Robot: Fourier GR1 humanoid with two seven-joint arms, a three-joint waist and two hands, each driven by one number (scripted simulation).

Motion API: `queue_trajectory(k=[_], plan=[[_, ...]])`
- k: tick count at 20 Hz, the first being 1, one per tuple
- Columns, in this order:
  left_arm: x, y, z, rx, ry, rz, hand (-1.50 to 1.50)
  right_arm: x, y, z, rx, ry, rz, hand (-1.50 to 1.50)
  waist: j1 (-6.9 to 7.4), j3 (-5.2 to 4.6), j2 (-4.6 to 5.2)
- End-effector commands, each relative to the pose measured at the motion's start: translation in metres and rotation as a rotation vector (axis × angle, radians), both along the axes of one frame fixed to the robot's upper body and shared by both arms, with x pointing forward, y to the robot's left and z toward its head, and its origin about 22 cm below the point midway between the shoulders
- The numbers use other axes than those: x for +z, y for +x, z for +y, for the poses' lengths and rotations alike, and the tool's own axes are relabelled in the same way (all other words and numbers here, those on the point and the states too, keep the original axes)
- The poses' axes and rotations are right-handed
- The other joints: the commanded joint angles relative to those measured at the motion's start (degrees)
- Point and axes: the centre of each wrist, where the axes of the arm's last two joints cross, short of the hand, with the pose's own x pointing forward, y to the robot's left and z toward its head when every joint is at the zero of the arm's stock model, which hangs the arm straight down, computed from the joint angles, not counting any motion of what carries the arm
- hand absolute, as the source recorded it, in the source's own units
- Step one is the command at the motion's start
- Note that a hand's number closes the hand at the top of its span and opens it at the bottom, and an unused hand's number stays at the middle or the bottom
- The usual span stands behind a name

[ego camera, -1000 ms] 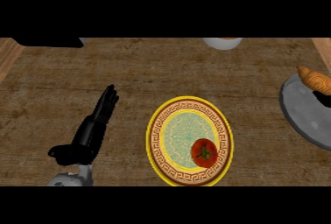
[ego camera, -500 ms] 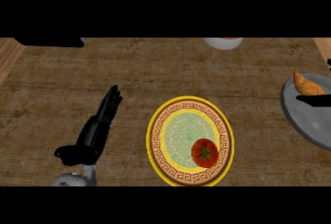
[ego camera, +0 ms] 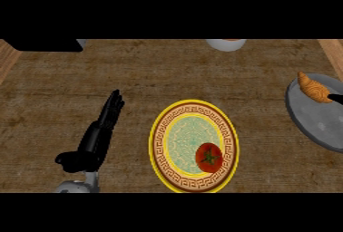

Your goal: Pick the croissant from the plate and place it in the pan

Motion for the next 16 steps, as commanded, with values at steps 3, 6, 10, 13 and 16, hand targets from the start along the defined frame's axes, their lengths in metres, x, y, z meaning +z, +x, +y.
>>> queue_trajectory(k=[3,6,10,13,16], plan=[[-0.003,-0.002,0.012,0.016,0.017,0.013,0.00,0.007,-0.046,-0.049,0.077,0.156,-0.081,-1.50,-0.88,-0.06,-0.29],[-0.018,-0.011,0.007,0.026,0.003,0.014,0.00,0.009,-0.075,-0.071,0.189,0.242,-0.060,-1.50,-1.64,-0.14,-0.57],[0.004,-0.011,0.020,0.006,0.010,0.020,0.00,-0.032,-0.111,-0.070,0.248,0.222,-0.066,-1.50,-0.83,-0.06,-0.43],[-0.002,0.003,0.002,0.013,-0.010,0.021,0.00,-0.031,-0.119,-0.074,0.299,0.216,-0.071,-1.50,-1.30,-0.14,-0.50],[-0.001,-0.002,0.005,0.042,0.008,0.004,0.00,-0.034,-0.137,-0.081,0.290,0.188,-0.080,-1.50,-1.48,-0.18,-0.64]])
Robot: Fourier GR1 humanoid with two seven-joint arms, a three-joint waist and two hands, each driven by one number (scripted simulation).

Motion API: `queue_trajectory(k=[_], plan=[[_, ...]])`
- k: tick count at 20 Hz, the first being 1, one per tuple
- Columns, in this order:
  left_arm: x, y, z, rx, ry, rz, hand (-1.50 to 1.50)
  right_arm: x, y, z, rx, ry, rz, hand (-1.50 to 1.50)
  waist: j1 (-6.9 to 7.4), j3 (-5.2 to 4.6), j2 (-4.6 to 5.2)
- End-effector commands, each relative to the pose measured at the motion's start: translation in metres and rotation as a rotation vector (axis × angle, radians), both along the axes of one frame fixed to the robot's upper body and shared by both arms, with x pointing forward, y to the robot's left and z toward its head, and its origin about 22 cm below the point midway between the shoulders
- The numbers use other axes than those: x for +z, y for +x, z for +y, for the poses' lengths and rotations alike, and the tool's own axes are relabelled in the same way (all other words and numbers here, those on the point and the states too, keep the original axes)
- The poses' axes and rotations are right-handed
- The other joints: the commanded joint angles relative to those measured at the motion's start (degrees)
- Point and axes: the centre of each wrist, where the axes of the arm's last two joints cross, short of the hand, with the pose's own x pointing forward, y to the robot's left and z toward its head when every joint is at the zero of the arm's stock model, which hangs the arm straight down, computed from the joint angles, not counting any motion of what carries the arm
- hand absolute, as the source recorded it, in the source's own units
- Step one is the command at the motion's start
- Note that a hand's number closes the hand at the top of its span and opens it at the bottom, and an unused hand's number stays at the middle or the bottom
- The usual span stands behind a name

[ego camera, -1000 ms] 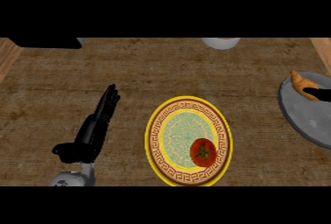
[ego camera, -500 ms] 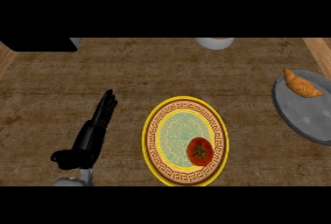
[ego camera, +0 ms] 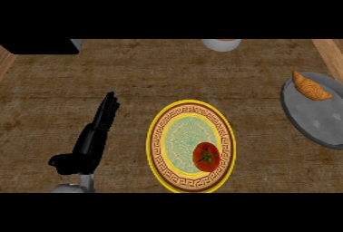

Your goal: Pick the croissant from the plate and place it in the pan

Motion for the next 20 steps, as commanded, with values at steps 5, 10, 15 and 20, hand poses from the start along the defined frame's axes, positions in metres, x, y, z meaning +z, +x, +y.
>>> queue_trajectory(k=[5,10,15,20], plan=[[-0.003,-0.007,-0.009,0.009,-0.004,0.008,0.00,0.001,-0.029,-0.013,0.058,-0.032,-0.046,-1.50,-0.08,-0.04,-0.11],[0.002,-0.016,-0.004,-0.007,-0.013,0.005,0.00,-0.002,-0.037,-0.012,0.075,-0.061,-0.020,-1.50,0.01,-0.04,-0.14],[-0.006,0.007,-0.012,0.012,-0.002,0.002,0.00,-0.024,-0.038,0.005,0.056,-0.083,-0.002,-1.50,-0.30,-0.08,-0.12],[0.004,-0.002,-0.003,0.000,-0.003,0.000,0.00,-0.004,-0.043,-0.008,0.038,-0.106,0.012,-1.50,-0.13,-0.07,-0.13]])
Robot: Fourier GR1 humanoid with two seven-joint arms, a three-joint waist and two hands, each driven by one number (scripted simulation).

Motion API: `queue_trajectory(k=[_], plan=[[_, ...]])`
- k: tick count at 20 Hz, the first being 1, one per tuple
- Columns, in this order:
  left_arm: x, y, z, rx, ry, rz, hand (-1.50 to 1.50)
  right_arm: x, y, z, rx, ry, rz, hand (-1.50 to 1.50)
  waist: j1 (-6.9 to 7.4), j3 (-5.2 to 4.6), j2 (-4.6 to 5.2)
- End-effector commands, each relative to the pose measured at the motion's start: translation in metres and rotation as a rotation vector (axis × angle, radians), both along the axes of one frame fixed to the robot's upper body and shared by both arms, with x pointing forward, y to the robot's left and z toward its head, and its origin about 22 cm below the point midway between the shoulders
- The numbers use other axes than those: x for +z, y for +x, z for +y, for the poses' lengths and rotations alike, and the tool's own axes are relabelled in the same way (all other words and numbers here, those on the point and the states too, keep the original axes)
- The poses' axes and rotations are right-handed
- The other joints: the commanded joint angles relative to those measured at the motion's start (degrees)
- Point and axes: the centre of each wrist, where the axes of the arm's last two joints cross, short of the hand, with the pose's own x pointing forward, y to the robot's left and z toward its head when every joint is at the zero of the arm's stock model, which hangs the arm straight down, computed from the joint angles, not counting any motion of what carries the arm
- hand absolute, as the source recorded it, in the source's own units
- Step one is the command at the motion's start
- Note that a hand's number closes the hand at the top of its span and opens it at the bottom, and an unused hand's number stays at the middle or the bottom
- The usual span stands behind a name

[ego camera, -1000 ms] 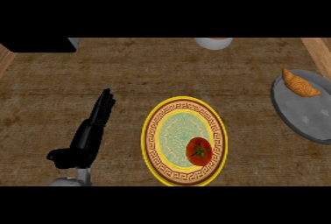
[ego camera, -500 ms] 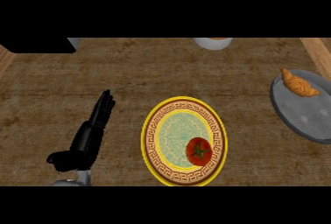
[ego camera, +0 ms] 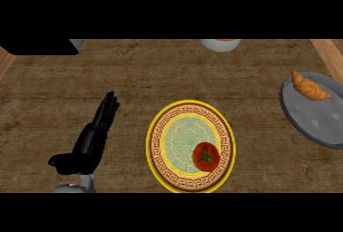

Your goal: Pick the croissant from the plate and place it in the pan

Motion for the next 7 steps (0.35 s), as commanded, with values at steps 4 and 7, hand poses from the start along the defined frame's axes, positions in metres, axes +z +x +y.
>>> queue_trajectory(k=[4,7], plan=[[-0.019,-0.002,-0.010,0.007,0.001,-0.005,0.00,-0.009,-0.012,0.000,0.028,-0.043,-0.040,-1.50,-0.03,0.00,0.06],[0.014,0.010,0.008,0.000,0.008,-0.017,0.00,-0.005,-0.003,0.004,-0.008,-0.107,-0.028,-1.50,0.07,0.00,0.04]])
